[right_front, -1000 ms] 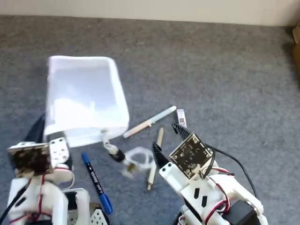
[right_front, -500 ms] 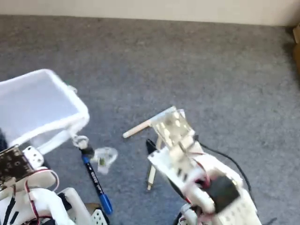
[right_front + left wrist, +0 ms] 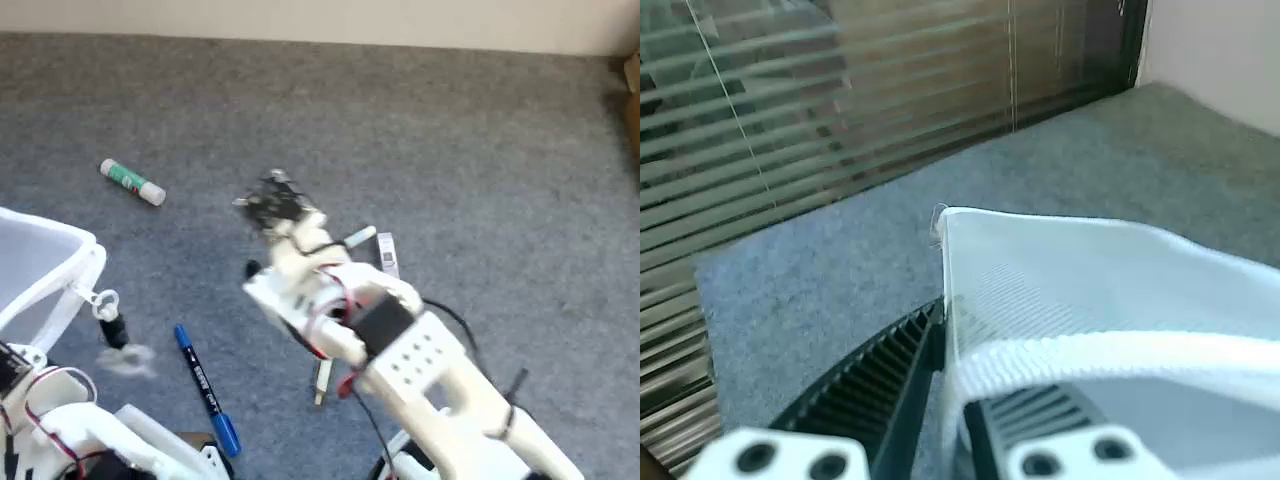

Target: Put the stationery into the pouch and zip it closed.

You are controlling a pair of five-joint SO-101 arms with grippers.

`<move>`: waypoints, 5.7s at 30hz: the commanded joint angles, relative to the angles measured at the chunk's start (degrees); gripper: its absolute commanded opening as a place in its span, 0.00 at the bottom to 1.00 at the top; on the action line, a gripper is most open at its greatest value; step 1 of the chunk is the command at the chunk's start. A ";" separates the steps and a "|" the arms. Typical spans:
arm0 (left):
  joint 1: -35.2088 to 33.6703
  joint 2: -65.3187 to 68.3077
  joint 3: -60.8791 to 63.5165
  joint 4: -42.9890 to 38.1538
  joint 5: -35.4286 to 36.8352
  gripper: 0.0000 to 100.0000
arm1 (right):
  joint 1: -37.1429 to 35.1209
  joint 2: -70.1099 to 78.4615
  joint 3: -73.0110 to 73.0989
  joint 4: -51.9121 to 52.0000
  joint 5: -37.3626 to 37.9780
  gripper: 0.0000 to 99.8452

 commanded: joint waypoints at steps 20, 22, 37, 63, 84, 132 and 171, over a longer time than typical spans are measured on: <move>-8.92 -0.48 -0.31 0.97 0.35 0.01 | -5.93 62.46 -63.96 -2.77 -0.35 0.21; -8.84 -0.48 -0.40 1.93 0.35 0.01 | -6.02 67.21 -69.14 -2.77 -0.26 0.21; -8.75 -0.48 -0.48 2.11 0.35 0.01 | -5.58 90.77 -92.18 -2.68 -0.18 0.21; -8.57 -0.48 -0.66 1.85 0.35 0.01 | -3.21 99.30 -112.57 10.86 7.03 0.03; -8.66 -0.48 -0.66 1.85 0.35 0.01 | -5.58 98.86 -133.76 28.44 6.95 0.03; -8.57 -0.48 -0.57 1.76 0.35 0.01 | -2.33 122.42 -128.22 -1.36 14.95 0.03; -8.48 -0.48 -0.57 2.11 0.44 0.01 | -6.90 122.68 -126.90 -14.02 -1.93 0.29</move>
